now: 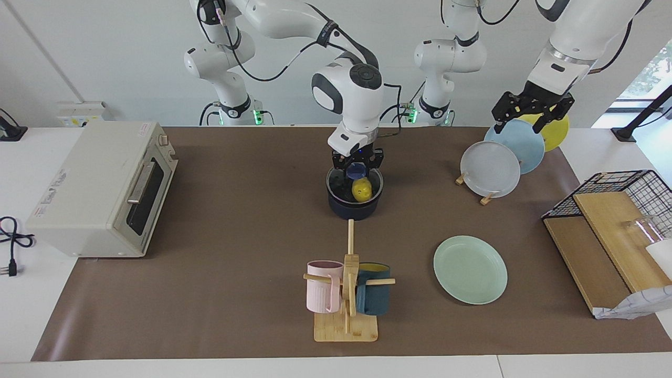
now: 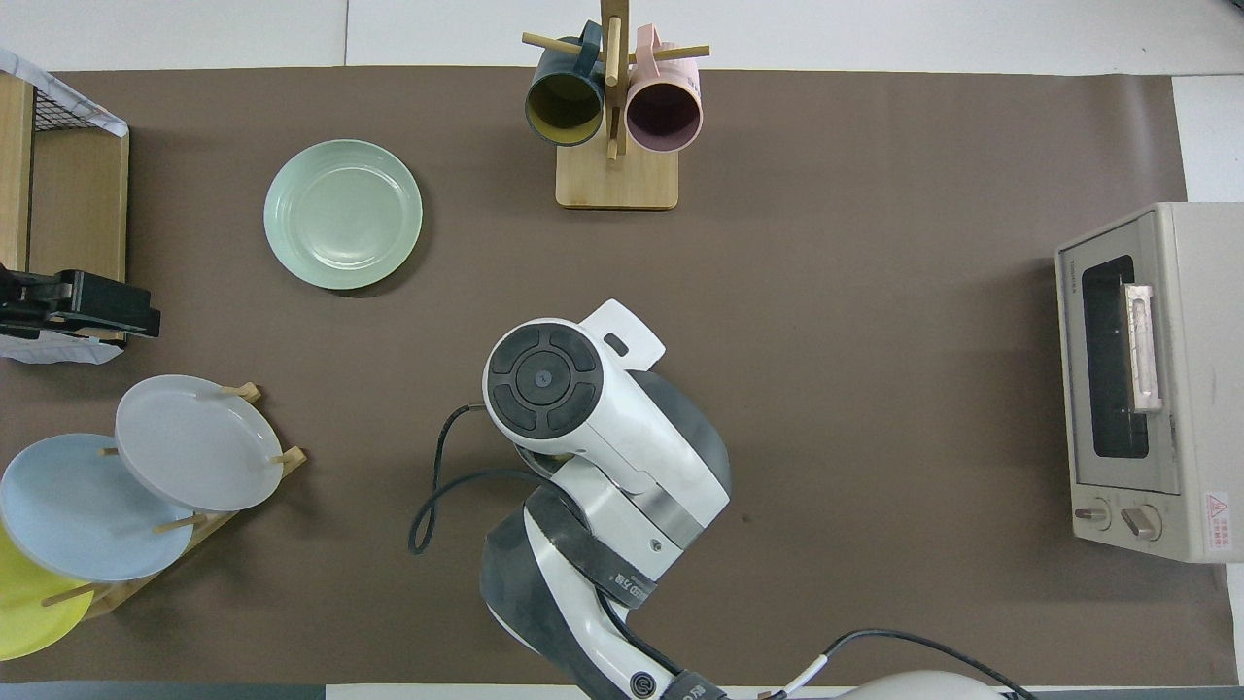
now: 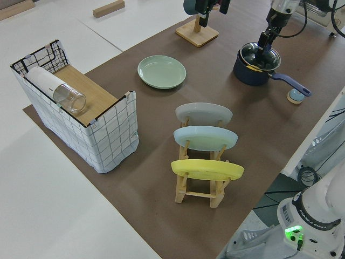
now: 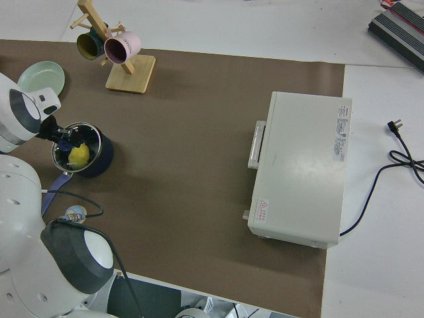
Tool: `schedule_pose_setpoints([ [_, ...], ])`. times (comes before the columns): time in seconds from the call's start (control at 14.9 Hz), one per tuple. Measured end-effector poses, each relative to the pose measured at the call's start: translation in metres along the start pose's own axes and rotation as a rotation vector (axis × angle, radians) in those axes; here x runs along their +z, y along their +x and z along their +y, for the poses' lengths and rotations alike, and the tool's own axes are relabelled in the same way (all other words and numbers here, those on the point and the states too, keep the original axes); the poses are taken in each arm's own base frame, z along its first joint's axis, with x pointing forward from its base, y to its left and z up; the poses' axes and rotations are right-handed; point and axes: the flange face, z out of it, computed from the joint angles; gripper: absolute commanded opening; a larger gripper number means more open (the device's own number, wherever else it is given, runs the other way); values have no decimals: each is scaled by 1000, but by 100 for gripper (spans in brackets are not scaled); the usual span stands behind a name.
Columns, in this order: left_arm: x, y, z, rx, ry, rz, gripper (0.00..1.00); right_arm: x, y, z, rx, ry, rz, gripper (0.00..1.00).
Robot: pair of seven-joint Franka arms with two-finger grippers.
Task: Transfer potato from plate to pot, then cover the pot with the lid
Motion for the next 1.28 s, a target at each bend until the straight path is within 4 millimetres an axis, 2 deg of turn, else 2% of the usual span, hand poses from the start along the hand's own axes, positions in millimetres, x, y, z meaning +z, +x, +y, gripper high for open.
schedule_pose_setpoints([
  [0.6, 24, 8, 0, -2, 1, -44, 100, 3, -1, 1, 1, -4, -5, 0],
  [1.28, 19, 5, 3, 3, 1, -37, 100, 4, 0, 1, 1, 5, 5, 0],
])
